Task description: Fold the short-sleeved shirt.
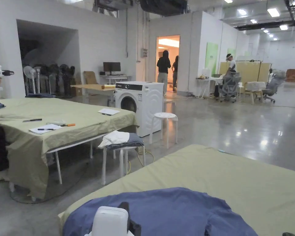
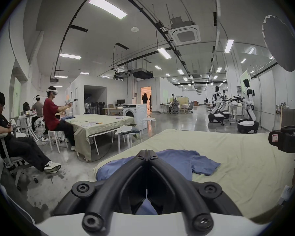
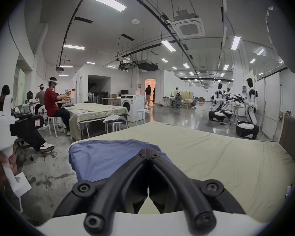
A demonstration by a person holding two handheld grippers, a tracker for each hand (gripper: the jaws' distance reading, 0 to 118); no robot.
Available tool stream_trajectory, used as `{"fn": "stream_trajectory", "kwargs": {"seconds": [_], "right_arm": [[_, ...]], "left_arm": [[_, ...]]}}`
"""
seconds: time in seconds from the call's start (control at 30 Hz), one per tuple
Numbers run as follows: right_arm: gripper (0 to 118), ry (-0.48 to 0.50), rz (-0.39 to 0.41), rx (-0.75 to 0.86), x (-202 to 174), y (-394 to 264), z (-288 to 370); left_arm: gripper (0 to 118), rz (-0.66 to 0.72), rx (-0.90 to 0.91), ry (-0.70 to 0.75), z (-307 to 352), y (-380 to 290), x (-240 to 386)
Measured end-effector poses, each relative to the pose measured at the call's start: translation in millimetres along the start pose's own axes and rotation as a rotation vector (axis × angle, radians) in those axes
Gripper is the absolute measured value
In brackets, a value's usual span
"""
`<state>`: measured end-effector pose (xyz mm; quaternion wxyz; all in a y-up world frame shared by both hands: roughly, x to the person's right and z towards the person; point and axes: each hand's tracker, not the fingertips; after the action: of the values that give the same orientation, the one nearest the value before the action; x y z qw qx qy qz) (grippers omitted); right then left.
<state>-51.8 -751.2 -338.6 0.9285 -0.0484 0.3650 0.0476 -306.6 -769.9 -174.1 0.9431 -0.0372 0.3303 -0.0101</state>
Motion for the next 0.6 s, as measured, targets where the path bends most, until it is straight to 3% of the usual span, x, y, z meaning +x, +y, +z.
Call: {"fn": "stream_trajectory", "kwargs": {"seconds": [0.13,0.33,0.6], "right_arm": [[0,0.003,0.006,-0.025,0.0,-2.9,-12.8],[0,-0.020,-0.007,-0.099,30.5,-20.8,-43.9],[0,-0.070,-0.033,-0.232,94.0,-52.5,-71.3]], "left_arm": [[0,0.006,-0.051,-0.012,-27.5,-9.8,4.1],[0,-0.037,-0.131,-0.103,-97.9,-16.3,33.4],[0,-0.176,-0.380,-0.305,-300.5,-22.3,112.6]]}}
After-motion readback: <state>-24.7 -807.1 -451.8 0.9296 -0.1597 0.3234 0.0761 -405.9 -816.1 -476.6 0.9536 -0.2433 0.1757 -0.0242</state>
